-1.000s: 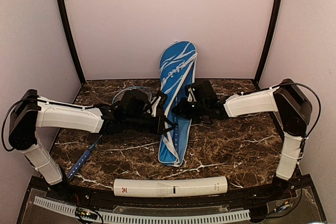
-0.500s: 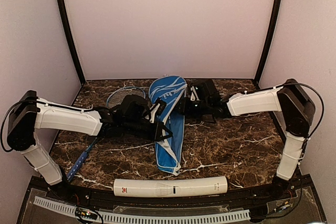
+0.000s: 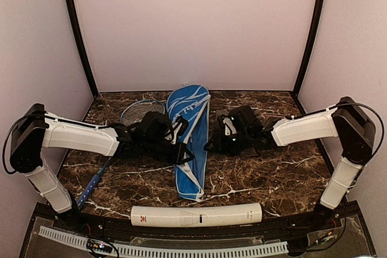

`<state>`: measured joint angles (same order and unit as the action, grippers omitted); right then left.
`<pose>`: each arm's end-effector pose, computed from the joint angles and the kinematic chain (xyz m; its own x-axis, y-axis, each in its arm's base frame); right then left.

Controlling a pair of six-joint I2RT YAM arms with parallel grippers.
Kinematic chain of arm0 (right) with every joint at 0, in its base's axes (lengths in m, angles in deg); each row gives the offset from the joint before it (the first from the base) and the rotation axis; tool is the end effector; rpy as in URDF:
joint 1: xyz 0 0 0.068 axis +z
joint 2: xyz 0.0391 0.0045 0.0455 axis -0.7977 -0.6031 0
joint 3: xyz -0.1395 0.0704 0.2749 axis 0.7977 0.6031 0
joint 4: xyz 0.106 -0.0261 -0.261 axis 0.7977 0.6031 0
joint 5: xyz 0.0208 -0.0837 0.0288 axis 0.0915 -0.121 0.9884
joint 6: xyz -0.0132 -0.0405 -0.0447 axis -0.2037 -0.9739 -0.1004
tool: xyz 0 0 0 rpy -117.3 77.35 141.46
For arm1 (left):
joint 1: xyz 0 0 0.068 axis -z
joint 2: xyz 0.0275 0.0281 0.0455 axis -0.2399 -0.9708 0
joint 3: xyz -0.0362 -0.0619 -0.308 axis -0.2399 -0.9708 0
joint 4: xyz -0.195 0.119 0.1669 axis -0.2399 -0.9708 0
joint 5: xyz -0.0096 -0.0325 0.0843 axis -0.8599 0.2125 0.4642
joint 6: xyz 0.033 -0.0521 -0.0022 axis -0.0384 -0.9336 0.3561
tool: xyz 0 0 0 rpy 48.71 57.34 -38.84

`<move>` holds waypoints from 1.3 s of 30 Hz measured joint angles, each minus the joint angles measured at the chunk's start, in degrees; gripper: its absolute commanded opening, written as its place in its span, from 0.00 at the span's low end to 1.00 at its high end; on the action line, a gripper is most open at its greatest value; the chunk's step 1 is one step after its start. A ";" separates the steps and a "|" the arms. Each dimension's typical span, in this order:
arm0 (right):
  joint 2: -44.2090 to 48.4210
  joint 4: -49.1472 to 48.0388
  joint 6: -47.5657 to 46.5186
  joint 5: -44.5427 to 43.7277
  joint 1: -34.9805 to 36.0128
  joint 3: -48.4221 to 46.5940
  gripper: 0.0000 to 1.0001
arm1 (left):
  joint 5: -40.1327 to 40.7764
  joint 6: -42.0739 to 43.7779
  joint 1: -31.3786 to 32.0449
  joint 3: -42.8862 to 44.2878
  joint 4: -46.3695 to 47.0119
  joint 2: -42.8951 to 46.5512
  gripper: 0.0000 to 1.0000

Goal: Pack up the badminton gear

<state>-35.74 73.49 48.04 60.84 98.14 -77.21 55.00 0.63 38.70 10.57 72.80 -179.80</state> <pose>0.2702 0.2864 0.2011 -0.8882 0.0566 -0.4560 -0.2718 0.7354 0.6207 0.2258 -0.3101 0.2313 -0.7717 0.1093 -0.6265 0.5387 0.6358 -0.5527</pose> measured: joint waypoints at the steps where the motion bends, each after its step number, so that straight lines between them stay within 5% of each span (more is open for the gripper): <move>1: 0.00 0.04 0.00 0.35 0.68 0.59 0.45 | 0.17 0.20 -0.02 -0.04 -0.24 -0.28 0.00; 24: -10.01 -3.96 1.97 -3.56 5.73 -1.70 0.42 | 2.56 1.77 -0.09 -1.14 -2.82 -2.45 0.00; 26: -11.06 -4.57 1.95 -4.13 5.73 -2.78 0.38 | 2.64 1.90 -0.09 -1.14 -2.91 -2.45 0.00; 31: -13.75 -5.51 1.64 -5.14 5.73 -5.09 0.01 | 3.32 2.32 -0.11 -1.14 -3.41 -2.45 0.00; 39: -13.99 -5.16 2.38 -7.63 5.73 -5.38 0.00 | 5.66 3.43 -0.31 -1.14 -5.46 -2.45 0.00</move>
<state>-49.73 68.34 50.42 53.22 103.87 -82.58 60.66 4.06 38.39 9.43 67.34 -182.25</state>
